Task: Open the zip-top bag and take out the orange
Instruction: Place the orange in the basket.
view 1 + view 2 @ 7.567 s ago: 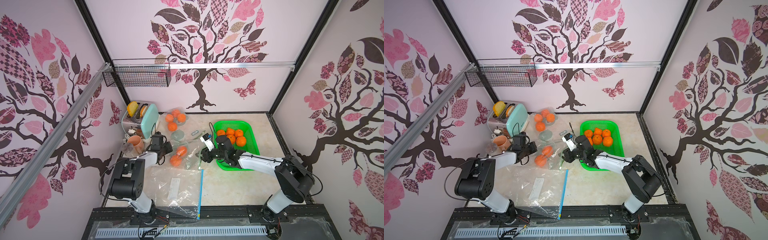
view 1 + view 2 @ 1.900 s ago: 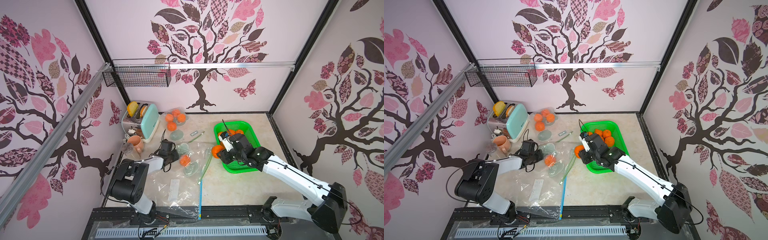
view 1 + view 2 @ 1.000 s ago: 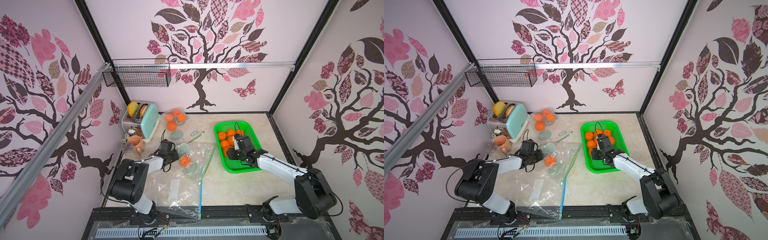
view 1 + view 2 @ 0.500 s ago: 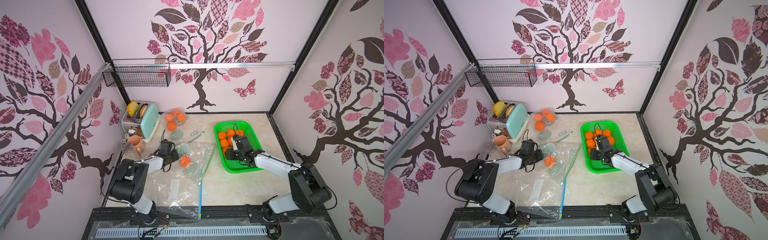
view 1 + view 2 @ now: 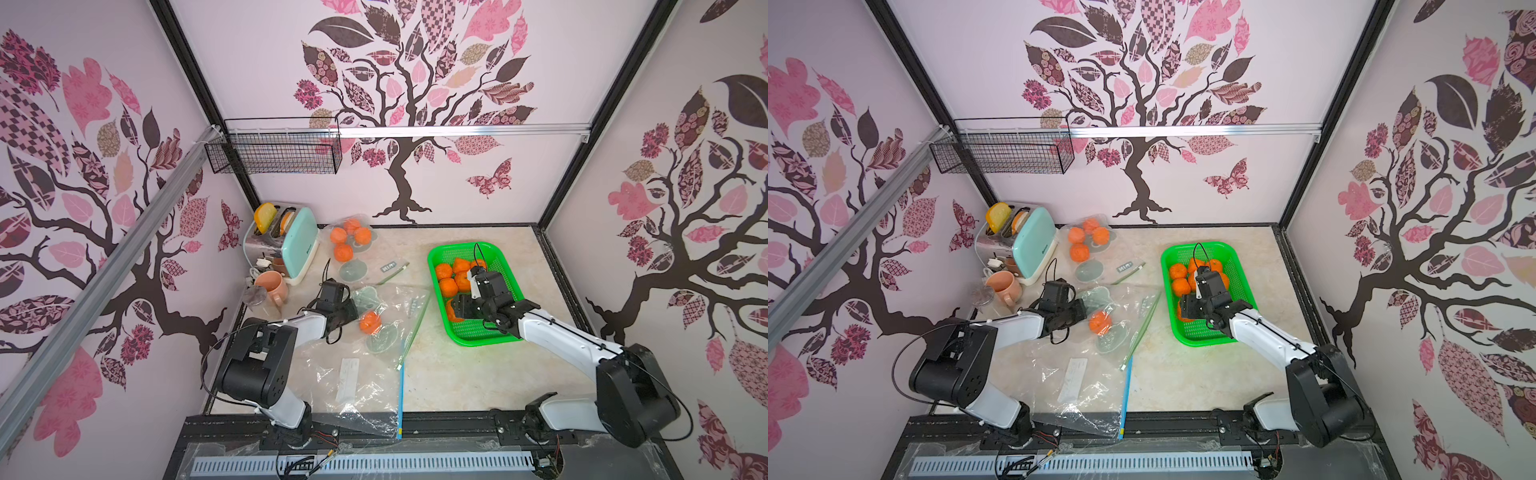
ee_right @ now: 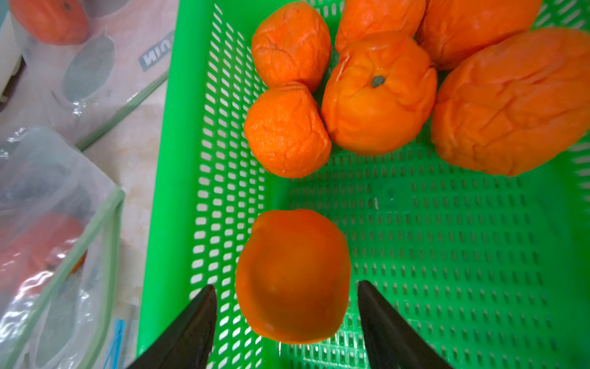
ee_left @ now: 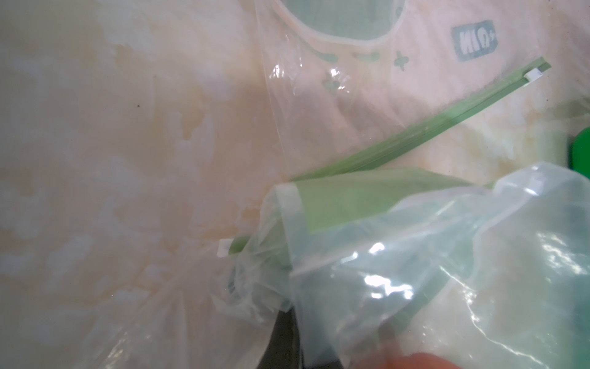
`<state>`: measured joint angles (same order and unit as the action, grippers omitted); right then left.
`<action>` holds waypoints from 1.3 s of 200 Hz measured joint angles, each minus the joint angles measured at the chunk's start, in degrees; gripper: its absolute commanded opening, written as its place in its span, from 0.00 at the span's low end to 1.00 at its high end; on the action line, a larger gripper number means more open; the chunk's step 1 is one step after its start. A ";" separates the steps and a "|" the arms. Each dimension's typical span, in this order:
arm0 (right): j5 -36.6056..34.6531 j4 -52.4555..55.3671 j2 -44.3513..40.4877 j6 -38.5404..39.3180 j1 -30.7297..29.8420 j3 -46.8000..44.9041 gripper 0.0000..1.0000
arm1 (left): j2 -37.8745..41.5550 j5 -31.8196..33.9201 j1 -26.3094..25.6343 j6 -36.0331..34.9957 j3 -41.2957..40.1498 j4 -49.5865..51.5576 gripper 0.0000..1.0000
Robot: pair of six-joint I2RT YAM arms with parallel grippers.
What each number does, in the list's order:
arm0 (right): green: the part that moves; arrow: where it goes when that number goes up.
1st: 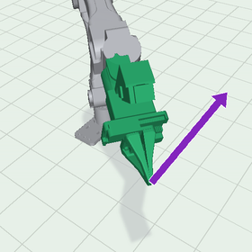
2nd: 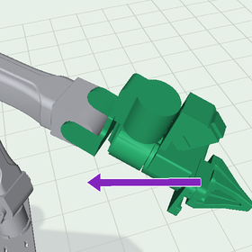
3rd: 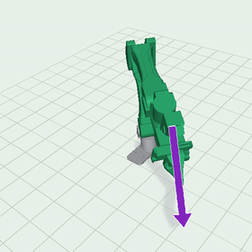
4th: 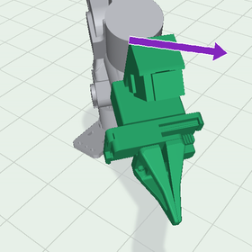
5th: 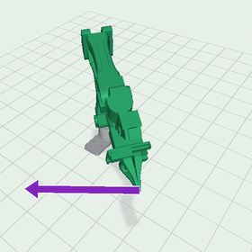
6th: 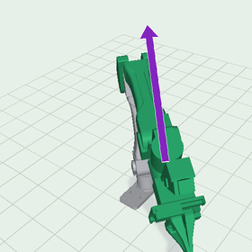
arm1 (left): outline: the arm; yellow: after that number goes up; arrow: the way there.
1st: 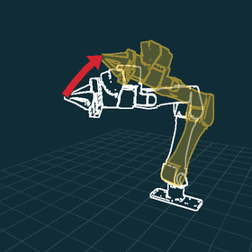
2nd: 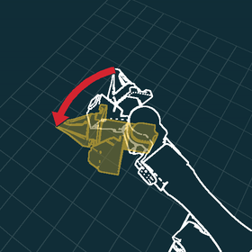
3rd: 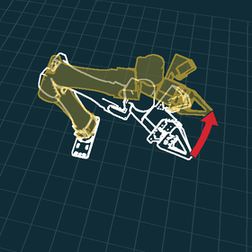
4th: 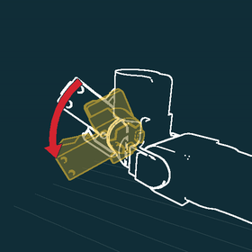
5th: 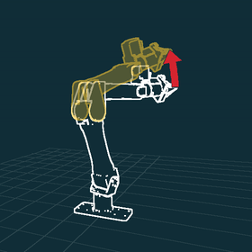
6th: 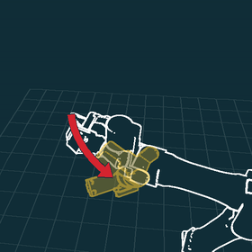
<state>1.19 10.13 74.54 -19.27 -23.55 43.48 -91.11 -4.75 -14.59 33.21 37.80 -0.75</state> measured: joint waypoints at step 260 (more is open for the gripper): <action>15.47 -10.36 10.19 5.62 -21.03 2.89 0.29 | 0.00 -0.04 0.00 -0.04 0.00 0.04 0.00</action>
<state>16.67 -0.23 84.73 -13.65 -44.58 46.37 -91.11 -4.80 -14.59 33.17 37.80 -0.71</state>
